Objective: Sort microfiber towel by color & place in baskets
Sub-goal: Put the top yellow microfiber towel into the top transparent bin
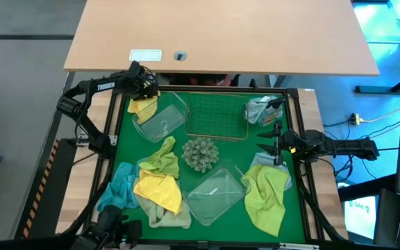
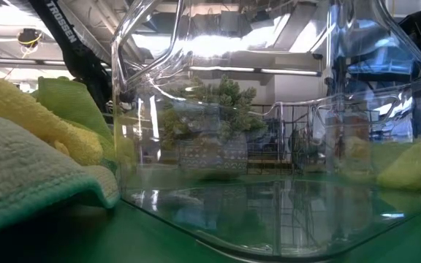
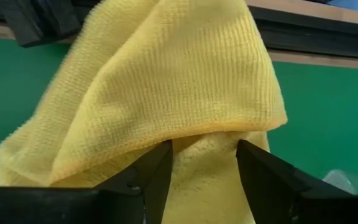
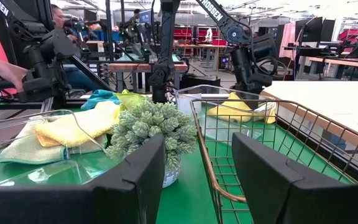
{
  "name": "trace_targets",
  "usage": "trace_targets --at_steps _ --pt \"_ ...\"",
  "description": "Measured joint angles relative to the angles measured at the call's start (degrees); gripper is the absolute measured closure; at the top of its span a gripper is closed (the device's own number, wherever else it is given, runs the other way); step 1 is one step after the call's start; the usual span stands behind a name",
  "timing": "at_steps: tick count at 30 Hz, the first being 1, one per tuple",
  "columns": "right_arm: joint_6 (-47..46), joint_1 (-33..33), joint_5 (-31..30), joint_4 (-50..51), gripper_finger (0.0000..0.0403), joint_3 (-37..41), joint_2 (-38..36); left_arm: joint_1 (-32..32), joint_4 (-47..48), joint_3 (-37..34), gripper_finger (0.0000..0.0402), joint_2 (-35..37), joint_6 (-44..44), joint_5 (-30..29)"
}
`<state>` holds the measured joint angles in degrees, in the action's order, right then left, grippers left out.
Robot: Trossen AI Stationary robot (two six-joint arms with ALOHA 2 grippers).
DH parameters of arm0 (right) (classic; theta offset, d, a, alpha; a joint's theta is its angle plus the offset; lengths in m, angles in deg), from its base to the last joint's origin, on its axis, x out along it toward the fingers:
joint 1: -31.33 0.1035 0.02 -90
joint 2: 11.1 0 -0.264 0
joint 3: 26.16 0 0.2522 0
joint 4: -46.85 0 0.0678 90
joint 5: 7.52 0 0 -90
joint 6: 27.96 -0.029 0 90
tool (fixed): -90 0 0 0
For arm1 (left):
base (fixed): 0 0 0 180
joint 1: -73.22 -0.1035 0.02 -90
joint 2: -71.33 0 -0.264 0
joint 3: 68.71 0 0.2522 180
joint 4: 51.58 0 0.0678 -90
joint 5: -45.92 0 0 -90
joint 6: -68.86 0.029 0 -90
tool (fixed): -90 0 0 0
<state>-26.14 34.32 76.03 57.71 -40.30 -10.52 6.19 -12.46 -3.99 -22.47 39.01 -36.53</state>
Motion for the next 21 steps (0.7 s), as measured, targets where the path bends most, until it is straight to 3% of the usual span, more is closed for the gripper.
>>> trace_targets --at_steps 5,13,21 --pt "0.00 -0.02 -0.01 0.00 0.0217 -0.02 0.00 -0.03 0.43 0.00 0.0272 -0.02 0.38 -2.24" --pt "0.00 -0.01 0.01 0.00 0.0217 -0.02 0.00 -0.03 0.75 0.00 0.0385 -0.04 0.42 -2.28" --pt "0.00 -0.02 0.01 0.00 0.0217 -0.02 0.00 -0.02 0.28 0.00 0.0400 -0.04 0.46 -2.03"
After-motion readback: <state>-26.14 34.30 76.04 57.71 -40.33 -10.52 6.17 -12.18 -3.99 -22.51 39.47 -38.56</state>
